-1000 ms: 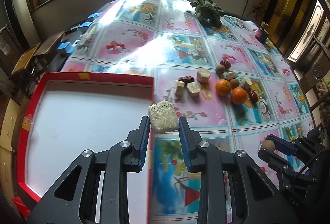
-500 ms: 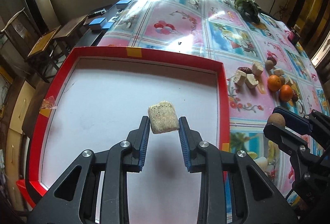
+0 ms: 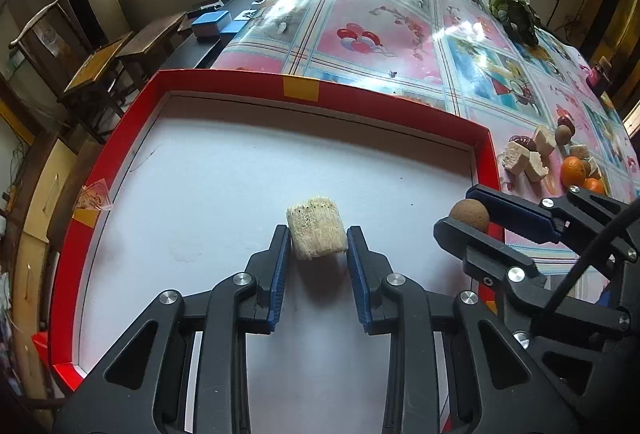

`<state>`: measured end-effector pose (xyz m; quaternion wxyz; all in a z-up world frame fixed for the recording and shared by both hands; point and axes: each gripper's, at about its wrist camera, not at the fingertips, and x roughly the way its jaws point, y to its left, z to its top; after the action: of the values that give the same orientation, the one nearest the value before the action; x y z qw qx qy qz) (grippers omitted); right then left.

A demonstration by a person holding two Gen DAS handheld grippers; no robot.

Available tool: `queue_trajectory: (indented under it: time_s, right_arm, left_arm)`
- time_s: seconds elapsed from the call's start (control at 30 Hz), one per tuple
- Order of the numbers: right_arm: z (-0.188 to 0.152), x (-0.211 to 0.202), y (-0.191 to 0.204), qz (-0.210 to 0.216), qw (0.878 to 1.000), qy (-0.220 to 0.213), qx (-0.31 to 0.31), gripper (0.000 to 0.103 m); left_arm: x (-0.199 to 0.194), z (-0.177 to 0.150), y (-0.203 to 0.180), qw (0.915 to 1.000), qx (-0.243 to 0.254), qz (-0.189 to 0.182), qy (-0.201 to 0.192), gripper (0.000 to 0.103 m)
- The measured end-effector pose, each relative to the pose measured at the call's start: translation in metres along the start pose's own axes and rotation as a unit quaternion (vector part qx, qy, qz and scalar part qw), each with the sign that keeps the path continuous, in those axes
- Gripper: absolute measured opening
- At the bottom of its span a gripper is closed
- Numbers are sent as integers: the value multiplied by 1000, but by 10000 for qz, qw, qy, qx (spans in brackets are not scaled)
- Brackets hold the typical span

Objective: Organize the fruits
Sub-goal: 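Carry the cake cube and kiwi into the red tray and open both grippers, then withdraw both grippers from the tray back toward the fruit pile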

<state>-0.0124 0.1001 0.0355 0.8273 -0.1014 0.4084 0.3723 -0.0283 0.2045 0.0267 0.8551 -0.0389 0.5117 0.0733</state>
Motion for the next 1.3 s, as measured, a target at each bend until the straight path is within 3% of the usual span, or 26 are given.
queue_trajectory:
  time_s: [0.17, 0.27, 0.33, 0.37, 0.6, 0.73, 0.83, 0.9, 1.3]
  right_arm:
    - [-2, 11, 2, -73, 9999, 51, -73, 27]
    - [-3, 4, 3, -113, 9999, -3, -100, 35]
    - [-5, -5, 1, -103, 9999, -123, -54, 42]
    - [-5, -11, 0, -102, 9998, -182, -25, 43]
    - [-25, -54, -19, -292, 9980, -496, 268, 43]
    - [-42, -81, -37, -328, 9964, -621, 469, 50]
    - [-55, -101, -45, -618, 9950, -683, 396, 52]
    - [-64, -112, -53, -823, 9936, -666, 402, 58]
    - [-118, -142, -99, -1185, 9851, -494, 1144, 58]
  left_arm:
    - [-1, 0, 3, 9999, -51, 144, -15, 31]
    - [-4, -2, 5, 9997, -72, 210, -77, 38]
    - [-8, -3, 5, 9996, -105, 208, -164, 60]
    - [-12, -3, 4, 9995, -137, 180, -229, 63]
    - [-31, -6, -17, 9986, 0, 4, -532, 63]
    - [-41, -8, -38, 9975, 92, -303, -637, 63]
    - [-45, -8, -59, 9964, 284, -379, -696, 63]
    - [-45, -8, -73, 9960, 383, -477, -657, 63]
    - [-31, -12, -135, 9926, 807, -817, -404, 63]
